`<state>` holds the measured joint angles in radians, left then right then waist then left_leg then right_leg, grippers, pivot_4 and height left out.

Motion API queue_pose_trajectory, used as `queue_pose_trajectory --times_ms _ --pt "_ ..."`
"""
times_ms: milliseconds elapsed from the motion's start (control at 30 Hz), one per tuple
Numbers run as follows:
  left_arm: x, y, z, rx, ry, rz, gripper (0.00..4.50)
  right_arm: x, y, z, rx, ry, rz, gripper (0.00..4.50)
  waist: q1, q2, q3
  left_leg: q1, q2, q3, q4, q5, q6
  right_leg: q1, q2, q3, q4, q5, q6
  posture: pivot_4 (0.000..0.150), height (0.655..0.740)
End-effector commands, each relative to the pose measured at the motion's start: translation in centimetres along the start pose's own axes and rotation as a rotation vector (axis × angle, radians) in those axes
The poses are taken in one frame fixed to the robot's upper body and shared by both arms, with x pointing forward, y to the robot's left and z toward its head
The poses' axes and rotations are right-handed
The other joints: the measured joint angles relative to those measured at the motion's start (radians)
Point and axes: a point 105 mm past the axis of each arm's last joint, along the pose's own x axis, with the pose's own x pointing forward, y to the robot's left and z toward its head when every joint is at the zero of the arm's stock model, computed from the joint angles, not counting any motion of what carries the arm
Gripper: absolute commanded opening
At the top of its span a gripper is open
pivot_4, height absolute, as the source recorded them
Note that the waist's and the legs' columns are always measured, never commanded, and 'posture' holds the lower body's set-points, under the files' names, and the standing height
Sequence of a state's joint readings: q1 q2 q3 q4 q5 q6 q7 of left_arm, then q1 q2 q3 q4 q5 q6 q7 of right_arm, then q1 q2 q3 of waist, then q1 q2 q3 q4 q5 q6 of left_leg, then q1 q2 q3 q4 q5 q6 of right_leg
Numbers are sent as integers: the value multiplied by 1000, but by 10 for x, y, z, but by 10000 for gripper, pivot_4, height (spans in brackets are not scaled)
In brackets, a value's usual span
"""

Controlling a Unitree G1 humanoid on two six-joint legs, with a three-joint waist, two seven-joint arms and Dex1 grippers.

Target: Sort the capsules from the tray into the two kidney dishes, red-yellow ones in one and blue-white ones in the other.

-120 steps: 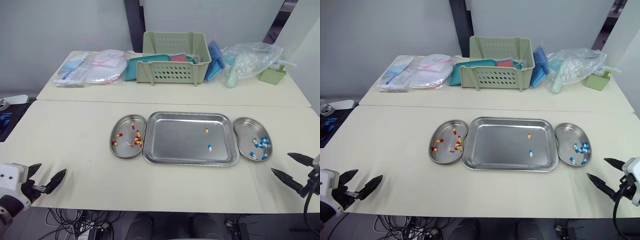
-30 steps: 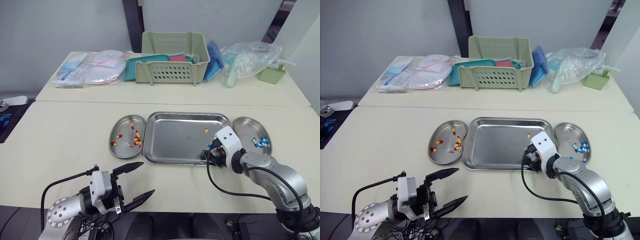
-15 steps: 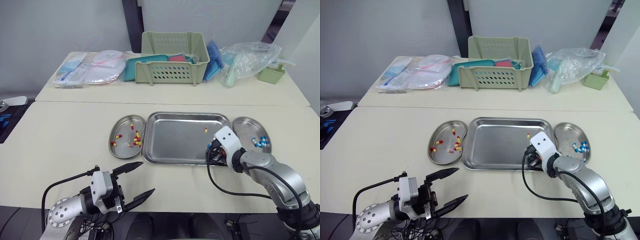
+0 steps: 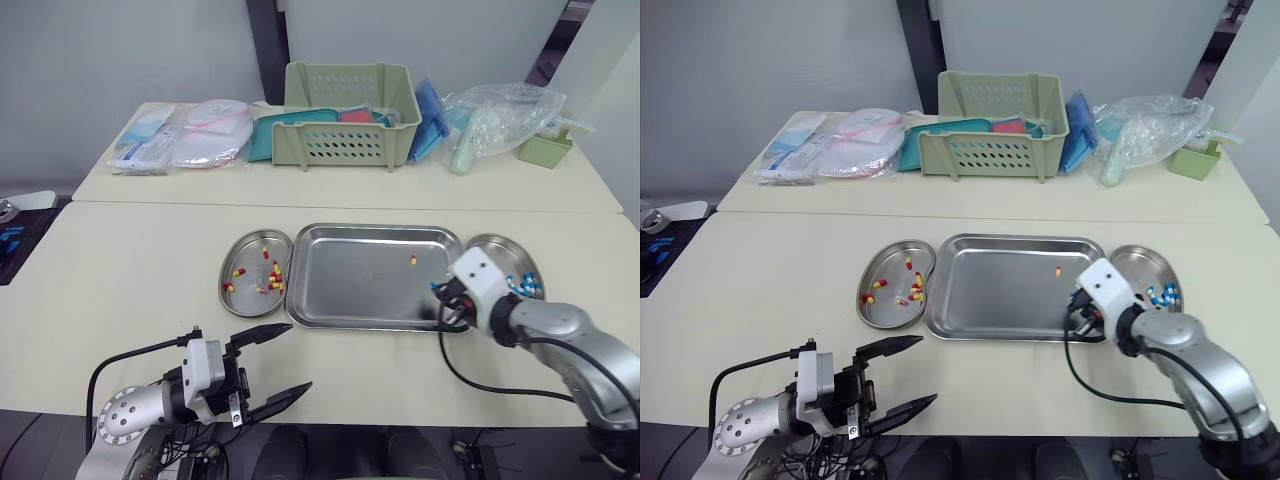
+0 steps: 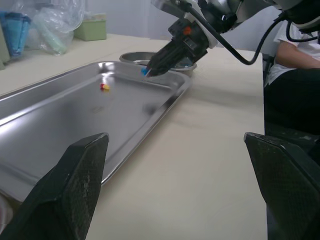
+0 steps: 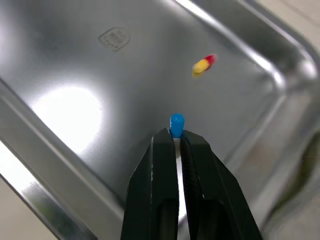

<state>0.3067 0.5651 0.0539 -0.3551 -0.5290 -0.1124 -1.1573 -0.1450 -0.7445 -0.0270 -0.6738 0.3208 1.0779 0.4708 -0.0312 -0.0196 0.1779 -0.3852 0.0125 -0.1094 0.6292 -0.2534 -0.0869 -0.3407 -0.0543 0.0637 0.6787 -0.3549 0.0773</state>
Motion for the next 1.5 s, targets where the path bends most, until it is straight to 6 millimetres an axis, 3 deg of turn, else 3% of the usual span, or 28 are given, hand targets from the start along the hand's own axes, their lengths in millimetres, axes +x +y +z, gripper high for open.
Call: queue_pose_trajectory --times_ms 33,200,467,500,767,900,933,1200,1333,1433,1500 --pt "5 -3 8 25 -41 -58 45000 -27 -25 0 22 -19 -88 257 1 0 0 0 0 0 0 0 0 0 0 0 0 0 0 1500 7400" --pt "13 -4 12 22 -76 -88 45000 -50 -54 -27 57 71 -195 257 3 0 1 0 0 0 0 0 0 0 0 0 0 0 0 1500 7400" --pt "16 -1 14 36 -108 -81 45000 -54 -67 -33 109 57 -262 257 -2 1 1 1 0 1 0 0 0 0 0 1 1 0 0 1500 7400" --pt "17 -1 15 38 -110 -78 45000 -54 -67 -33 110 53 -266 6179 -1 1 1 1 0 1 0 0 0 0 0 1 0 0 0 1500 7400" --pt "19 7 19 44 -119 -30 45000 -60 -75 -31 106 14 -287 25928 -1 1 1 0 0 1 0 0 0 0 0 1 0 0 0 1500 7400" --pt "11 26 23 19 -86 122 45000 -66 -74 -29 17 -33 -276 37372 0 1 1 0 0 1 0 0 0 1 0 1 0 0 0 1500 7400" --pt "8 31 24 13 -81 159 45000 -67 -72 -29 0 -45 -266 37372 0 1 1 0 0 1 0 0 0 1 0 1 0 0 0 1500 7400" --pt "-67 84 24 0 107 689 45000 -78 -37 -41 -142 -195 -60 37372 -1 0 2 2 0 1 0 0 0 2 0 0 0 0 0 1500 7400" --pt "-127 94 13 6 225 877 45000 -91 -32 -60 -133 -208 25 37372 -1 0 2 2 0 1 0 0 0 3 0 1 0 0 0 1500 7400" --pt "-150 96 8 -23 246 937 45000 -96 -33 -69 -121 -198 46 37372 -1 -1 2 3 0 1 -1 0 0 3 0 1 0 0 0 1500 7400" --pt "-174 87 -5 -76 315 978 45000 -101 -39 -81 -96 -175 45 37372 -1 -2 2 3 0 1 0 0 0 4 0 0 0 0 0 1500 7400"
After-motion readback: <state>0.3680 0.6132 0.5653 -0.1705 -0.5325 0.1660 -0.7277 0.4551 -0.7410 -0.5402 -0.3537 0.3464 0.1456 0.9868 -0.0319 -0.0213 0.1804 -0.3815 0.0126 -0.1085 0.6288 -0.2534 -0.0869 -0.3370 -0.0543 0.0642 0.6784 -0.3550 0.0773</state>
